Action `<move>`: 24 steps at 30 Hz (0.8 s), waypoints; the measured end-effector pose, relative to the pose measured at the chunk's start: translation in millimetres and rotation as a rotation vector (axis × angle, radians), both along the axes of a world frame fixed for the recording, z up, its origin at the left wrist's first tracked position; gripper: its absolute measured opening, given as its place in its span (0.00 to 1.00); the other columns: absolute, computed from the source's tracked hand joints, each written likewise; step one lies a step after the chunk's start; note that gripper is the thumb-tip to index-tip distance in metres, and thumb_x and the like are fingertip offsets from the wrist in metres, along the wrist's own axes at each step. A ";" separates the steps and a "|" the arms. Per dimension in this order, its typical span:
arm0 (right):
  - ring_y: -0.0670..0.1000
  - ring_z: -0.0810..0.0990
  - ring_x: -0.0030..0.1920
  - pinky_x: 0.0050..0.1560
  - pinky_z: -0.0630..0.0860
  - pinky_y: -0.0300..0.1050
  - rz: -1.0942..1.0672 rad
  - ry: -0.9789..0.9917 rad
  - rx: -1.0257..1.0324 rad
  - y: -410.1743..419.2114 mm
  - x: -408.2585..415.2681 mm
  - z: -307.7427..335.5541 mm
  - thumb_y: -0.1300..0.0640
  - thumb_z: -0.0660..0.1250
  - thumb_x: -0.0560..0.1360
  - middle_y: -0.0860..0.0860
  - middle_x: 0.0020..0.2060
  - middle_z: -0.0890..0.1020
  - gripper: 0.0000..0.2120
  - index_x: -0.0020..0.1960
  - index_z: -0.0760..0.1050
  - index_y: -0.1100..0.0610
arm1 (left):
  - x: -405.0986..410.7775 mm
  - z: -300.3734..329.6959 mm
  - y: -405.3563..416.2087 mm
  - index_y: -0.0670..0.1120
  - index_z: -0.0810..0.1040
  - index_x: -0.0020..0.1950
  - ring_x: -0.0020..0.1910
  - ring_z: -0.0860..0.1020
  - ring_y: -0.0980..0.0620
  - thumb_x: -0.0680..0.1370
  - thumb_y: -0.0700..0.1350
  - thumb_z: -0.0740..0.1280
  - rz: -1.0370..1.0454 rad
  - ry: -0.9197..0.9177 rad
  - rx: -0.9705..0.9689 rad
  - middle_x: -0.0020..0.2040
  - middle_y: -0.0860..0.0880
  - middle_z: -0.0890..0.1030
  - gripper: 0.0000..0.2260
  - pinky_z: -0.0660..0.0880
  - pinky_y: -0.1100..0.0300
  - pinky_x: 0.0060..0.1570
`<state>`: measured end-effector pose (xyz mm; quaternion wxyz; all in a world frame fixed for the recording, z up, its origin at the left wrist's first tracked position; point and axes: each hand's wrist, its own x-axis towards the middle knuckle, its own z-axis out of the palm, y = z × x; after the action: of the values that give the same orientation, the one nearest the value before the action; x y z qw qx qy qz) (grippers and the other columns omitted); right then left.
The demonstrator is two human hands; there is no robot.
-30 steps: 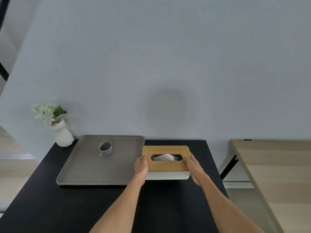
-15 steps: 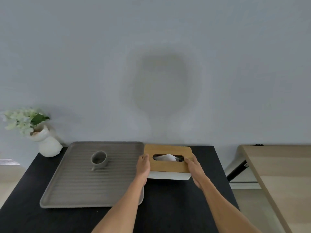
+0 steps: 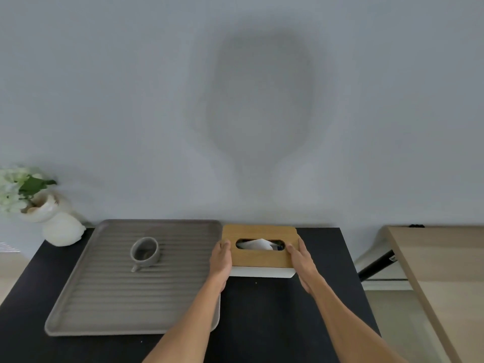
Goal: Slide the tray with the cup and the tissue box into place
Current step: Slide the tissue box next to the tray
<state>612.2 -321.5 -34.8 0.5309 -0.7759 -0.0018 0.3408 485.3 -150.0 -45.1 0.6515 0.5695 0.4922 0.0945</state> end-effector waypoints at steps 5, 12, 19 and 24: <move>0.57 0.58 0.76 0.76 0.57 0.56 0.201 -0.397 -0.297 0.5 -4.6 0.5 0.43 0.53 0.81 0.54 0.77 0.58 0.31 0.79 0.46 0.50 | 0.8 0.0 -1.0 0.43 0.53 0.79 0.79 0.55 0.45 0.83 0.53 0.54 -0.224 0.115 0.446 0.80 0.43 0.56 0.28 0.53 0.51 0.77; 0.49 0.32 0.77 0.72 0.28 0.44 0.695 -1.009 -0.606 -10.2 -38.1 -10.6 0.34 0.39 0.79 0.51 0.77 0.36 0.36 0.78 0.36 0.55 | -15.6 -7.0 -27.3 0.41 0.50 0.79 0.80 0.45 0.50 0.80 0.65 0.47 -0.705 0.289 1.244 0.80 0.44 0.48 0.36 0.44 0.55 0.78; 0.57 0.42 0.78 0.72 0.33 0.47 0.756 -1.005 -0.690 -3.3 -30.6 -14.2 0.35 0.43 0.80 0.56 0.79 0.46 0.37 0.78 0.43 0.58 | -11.2 -12.1 -20.8 0.38 0.48 0.79 0.79 0.47 0.44 0.76 0.70 0.46 -0.825 0.453 1.284 0.80 0.41 0.47 0.44 0.50 0.49 0.78; 0.57 0.41 0.78 0.72 0.32 0.48 0.760 -1.006 -0.697 8.6 -15.6 -15.5 0.33 0.38 0.78 0.56 0.79 0.45 0.38 0.79 0.42 0.58 | 3.8 -13.8 -11.5 0.38 0.46 0.79 0.79 0.46 0.45 0.77 0.69 0.42 -0.823 0.466 1.251 0.80 0.41 0.46 0.42 0.53 0.48 0.78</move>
<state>596.6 -312.8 -50.3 0.0318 -0.9089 -0.4071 0.0841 489.1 -161.5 -58.9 0.0724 0.9725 0.2208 -0.0169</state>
